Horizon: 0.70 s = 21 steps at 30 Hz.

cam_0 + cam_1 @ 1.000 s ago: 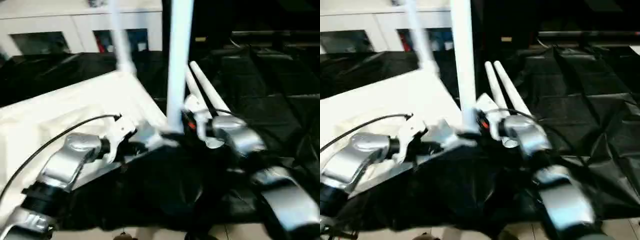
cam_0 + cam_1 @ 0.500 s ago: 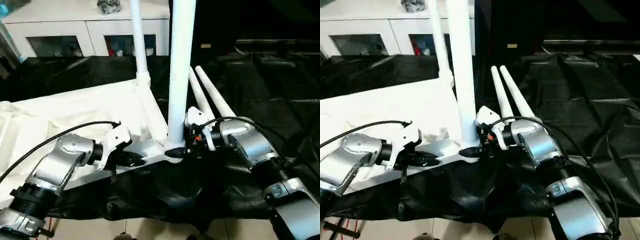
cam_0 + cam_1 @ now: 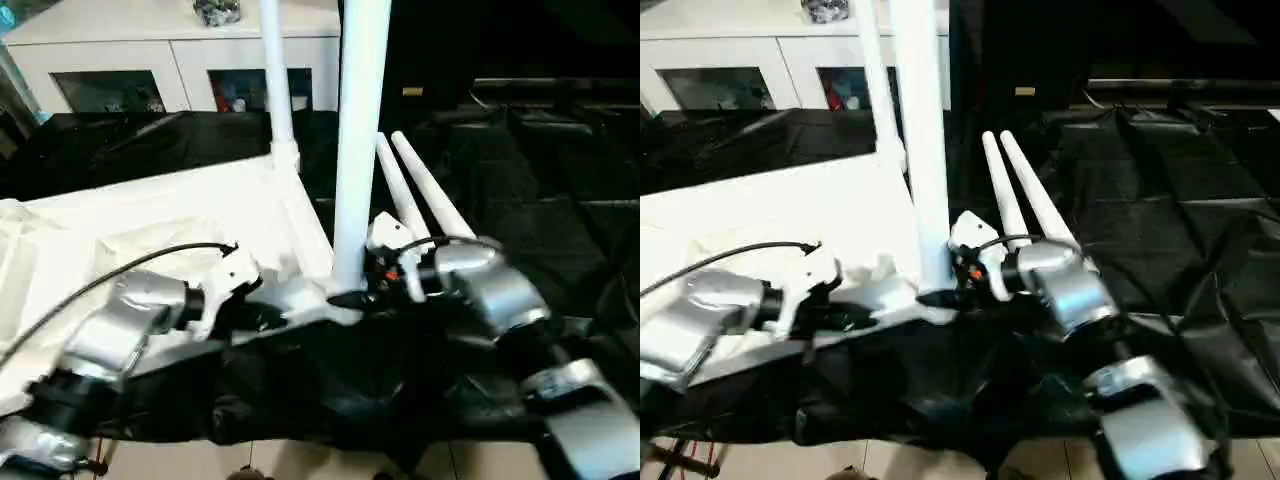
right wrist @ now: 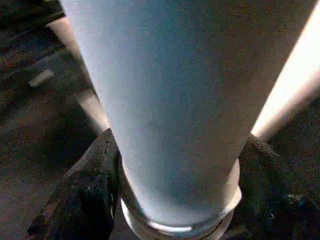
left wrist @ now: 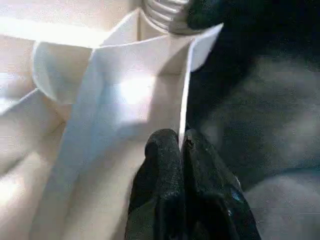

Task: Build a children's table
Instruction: Rotate leg to tighten

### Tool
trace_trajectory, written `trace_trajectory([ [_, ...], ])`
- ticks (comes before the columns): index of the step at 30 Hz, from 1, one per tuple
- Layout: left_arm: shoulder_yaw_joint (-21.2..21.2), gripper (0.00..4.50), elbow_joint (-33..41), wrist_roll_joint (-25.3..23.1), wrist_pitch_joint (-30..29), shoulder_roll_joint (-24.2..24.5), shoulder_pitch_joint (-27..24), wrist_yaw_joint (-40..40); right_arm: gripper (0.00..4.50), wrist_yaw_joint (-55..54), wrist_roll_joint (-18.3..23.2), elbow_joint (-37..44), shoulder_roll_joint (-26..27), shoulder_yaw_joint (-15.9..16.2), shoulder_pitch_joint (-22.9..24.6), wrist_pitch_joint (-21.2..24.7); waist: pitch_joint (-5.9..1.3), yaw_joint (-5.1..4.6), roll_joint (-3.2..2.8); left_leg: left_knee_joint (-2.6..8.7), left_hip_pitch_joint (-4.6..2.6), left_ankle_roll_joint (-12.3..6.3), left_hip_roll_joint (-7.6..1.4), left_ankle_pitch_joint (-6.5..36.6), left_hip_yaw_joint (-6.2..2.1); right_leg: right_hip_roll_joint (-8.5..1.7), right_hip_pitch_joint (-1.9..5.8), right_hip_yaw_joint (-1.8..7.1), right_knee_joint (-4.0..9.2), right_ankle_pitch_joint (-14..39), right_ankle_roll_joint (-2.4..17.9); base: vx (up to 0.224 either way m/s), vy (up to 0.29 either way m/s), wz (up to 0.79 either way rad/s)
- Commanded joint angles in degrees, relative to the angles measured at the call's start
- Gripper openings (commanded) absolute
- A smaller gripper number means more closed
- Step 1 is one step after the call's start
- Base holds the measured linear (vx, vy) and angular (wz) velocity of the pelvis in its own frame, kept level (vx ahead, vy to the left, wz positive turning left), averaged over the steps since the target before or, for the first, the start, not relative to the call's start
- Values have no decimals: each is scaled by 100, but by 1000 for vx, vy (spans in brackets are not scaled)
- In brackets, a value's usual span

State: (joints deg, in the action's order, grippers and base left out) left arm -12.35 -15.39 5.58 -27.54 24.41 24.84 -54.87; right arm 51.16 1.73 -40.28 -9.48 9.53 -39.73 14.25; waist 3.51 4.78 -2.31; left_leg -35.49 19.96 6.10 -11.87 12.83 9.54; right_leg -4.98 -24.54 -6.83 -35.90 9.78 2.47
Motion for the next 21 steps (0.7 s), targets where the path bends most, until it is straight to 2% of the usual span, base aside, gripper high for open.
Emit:
trace_trajectory([
  [1, 73, 0, -104, 59, -137, -688, 359, 1076, 274, -726, 108, -586, 814, 228, -65, 143, -375, -40, -6, 433, 5, -113, -62, 755, 3, -328, 388, 317, 596, 2311, 768, 0, 0, 0],
  [3, 114, 0, -233, -12, -138, -1047, 453, 1546, 274, -1574, 94, -1039, 1126, 39, -226, 100, -359, -67, 7, 443, -8, -130, -48, 977, -5, -349, 388, 283, 676, 2776, 549, 0, 0, 0],
  [4, 112, 0, -241, -17, -136, -1075, 459, 1575, 274, -1667, 85, -1080, 1152, 25, -241, 86, -350, -81, -5, 451, -23, -127, -51, 1058, -13, -355, 381, 268, 692, 2881, 513, 0, 0, 0],
  [5, 63, 0, -299, -75, -104, -1296, 504, 1766, 274, -2498, -31, -1421, 1371, -83, -368, -107, -315, -156, -18, 464, -76, -126, -24, 1359, -19, -347, 355, 202, 793, 3289, 338, 0, 0, 0],
  [6, 14, 0, -304, -106, -69, -1348, 511, 1756, 274, -2828, -92, -1545, 1449, -133, -410, -237, -329, -171, -21, 464, -102, -117, -13, 1410, -27, -347, 368, 175, 817, 3369, 272, 0, 0, 0],
  [7, 3, 0, -304, -131, -54, -1363, 512, 1737, 274, -2905, -112, -1594, 1479, -177, -427, -282, -349, -181, -14, 464, -92, -131, 0, 1383, -32, -348, 392, 170, 819, 3355, 217, 0, 0, 0],
  [8, -29, 0, -307, -198, -17, -1376, 515, 1672, 274, -2843, -80, -1666, 1546, -301, -450, -329, -380, -179, 4, 494, -62, -218, -15, 1183, -36, -357, 421, 193, 804, 3099, 201, 0, 0, 0],
  [9, -31, 0, -307, -200, -15, -1376, 515, 1669, 309, -2837, -77, -1667, 1548, -306, -450, -330, -393, -172, -1, 501, -56, -249, -23, 1106, -34, -354, 430, 202, 788, 2964, 226, 0, 0, 0],
  [10, -108, 0, -306, -277, 72, -1319, 505, 1510, 330, -2622, 86, -1723, 1615, -528, -501, -378, -395, -166, -2, 521, -48, -293, -52, 1008, -36, -351, 428, 225, 760, 2703, 319, 0, 0, 0],
  [11, -124, 0, -300, -290, 88, -1275, 494, 1449, 344, -2475, 132, -1708, 1609, -561, -512, -384, -396, -167, -9, 524, -49, -301, -61, 1007, -37, -349, 425, 234, 739, 2614, 375, 0, 0, 0],
  [12, -130, 0, -299, -296, 89, -1214, 480, 1415, 346, -2376, 126, -1710, 1564, -552, -536, -412, -411, -170, -19, 531, -16, -321, -78, 953, -44, -355, 457, 251, 675, 2298, 533, 0, 0, 0],
  [13, -137, 0, -292, -291, 103, -1187, 472, 1385, 346, -2331, 114, -1710, 1547, -530, -544, -430, -417, -175, -16, 533, -3, -326, -83, 913, -48, -356, 470, 255, 653, 2177, 582, 0, 0, 0],
  [14, -145, 0, -285, -285, 120, -1159, 463, 1350, 354, -2282, 102, -1708, 1530, -506, -551, -449, -420, -181, -19, 524, -8, -333, -83, 847, -41, -354, 462, 266, 632, 1997, 684, 0, 0, 0],
  [15, -162, 0, -259, -262, 148, -1102, 440, 1251, 379, -2128, 80, -1674, 1490, -446, -554, -474, -420, -187, -24, 523, -9, -332, -83, 835, -37, -354, 464, 270, 622, 1935, 735, 0, 0, 0],
  [18, -245, 0, -125, -177, 320, -860, 325, 836, 387, -1507, 4, -1560, 1278, -201, -579, -557, -427, -203, -19, 506, 9, -401, -79, 803, -31, -363, 486, 284, 586, 1749, 886, 0, 0, 0],
  [21, -271, 0, -10, -139, 508, -604, 176, 390, 387, -596, -45, -1236, 884, -8, -531, -615, -443, -224, -62, 491, 9, -455, -96, 704, -31, -351, 498, 290, 545, 1444, 1040, 0, 0, 0],
])
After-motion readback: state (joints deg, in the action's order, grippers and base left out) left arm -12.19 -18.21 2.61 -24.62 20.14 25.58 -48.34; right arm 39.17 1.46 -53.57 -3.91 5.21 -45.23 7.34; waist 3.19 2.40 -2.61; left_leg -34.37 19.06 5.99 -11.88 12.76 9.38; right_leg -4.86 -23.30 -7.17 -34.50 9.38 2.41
